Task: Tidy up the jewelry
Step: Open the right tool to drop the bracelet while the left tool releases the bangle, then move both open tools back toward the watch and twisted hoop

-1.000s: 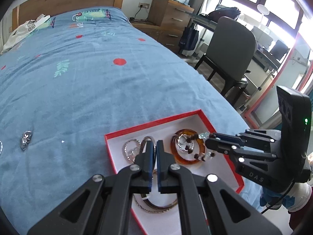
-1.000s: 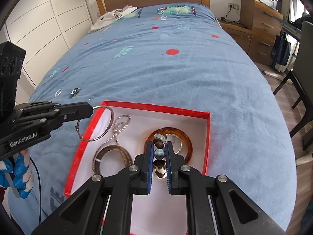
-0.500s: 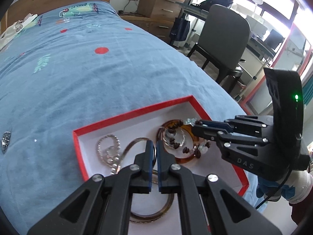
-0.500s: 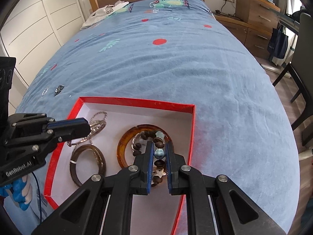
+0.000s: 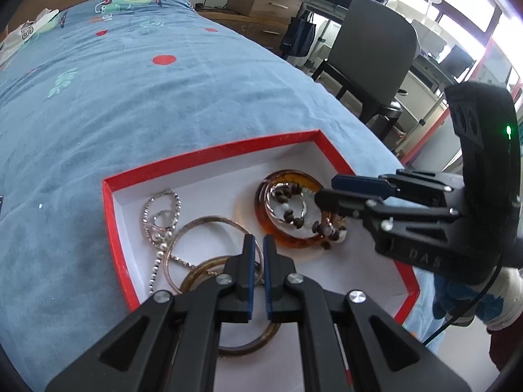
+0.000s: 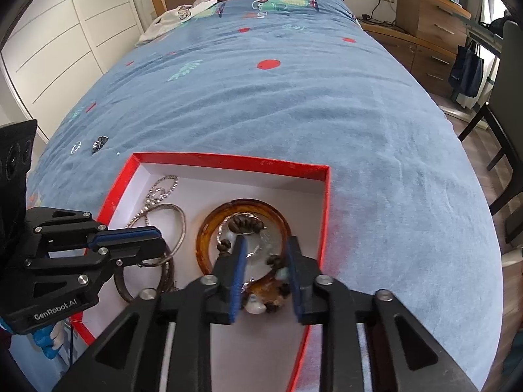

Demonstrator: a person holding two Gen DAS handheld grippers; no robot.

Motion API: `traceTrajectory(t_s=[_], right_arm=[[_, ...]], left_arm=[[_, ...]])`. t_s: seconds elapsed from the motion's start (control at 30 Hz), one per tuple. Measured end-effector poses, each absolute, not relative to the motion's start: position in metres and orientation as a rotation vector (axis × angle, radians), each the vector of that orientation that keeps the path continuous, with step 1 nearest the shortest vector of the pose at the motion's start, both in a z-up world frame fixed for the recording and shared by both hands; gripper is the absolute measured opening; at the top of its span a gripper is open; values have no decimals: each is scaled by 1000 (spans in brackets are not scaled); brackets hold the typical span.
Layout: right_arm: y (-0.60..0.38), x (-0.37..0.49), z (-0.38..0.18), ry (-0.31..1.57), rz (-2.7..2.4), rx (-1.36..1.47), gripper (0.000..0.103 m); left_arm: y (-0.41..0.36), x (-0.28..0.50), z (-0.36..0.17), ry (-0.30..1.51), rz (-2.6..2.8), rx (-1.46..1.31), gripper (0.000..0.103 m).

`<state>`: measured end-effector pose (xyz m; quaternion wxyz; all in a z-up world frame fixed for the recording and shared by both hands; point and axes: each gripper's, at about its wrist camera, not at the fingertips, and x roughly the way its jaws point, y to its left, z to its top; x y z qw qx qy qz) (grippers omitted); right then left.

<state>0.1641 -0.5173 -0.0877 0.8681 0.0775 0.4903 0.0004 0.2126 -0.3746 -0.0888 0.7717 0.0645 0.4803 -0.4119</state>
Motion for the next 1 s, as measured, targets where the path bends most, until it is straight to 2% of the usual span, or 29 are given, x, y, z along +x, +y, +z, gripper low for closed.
traceTrajectory(t_s=[0.1, 0.4, 0.57, 0.7, 0.77, 1.0], right_arm=[[-514, 162, -82, 1014, -12, 158, 40], [-519, 138, -49, 972, -62, 165, 40], [-512, 117, -29, 953, -85, 151, 41], [-502, 98, -13, 935, -103, 146, 41], [-498, 88, -7, 928, -108, 148, 41], [-470, 54, 17, 891, -113, 145, 42]], left_arm=[[-371, 211, -82, 1032, -890, 140, 5], [-342, 190, -52, 992, -839, 138, 7], [-320, 170, -32, 961, -796, 137, 18], [-300, 149, -13, 929, -769, 137, 23], [-291, 139, -5, 909, -752, 145, 30], [-252, 103, 23, 842, -678, 154, 37]])
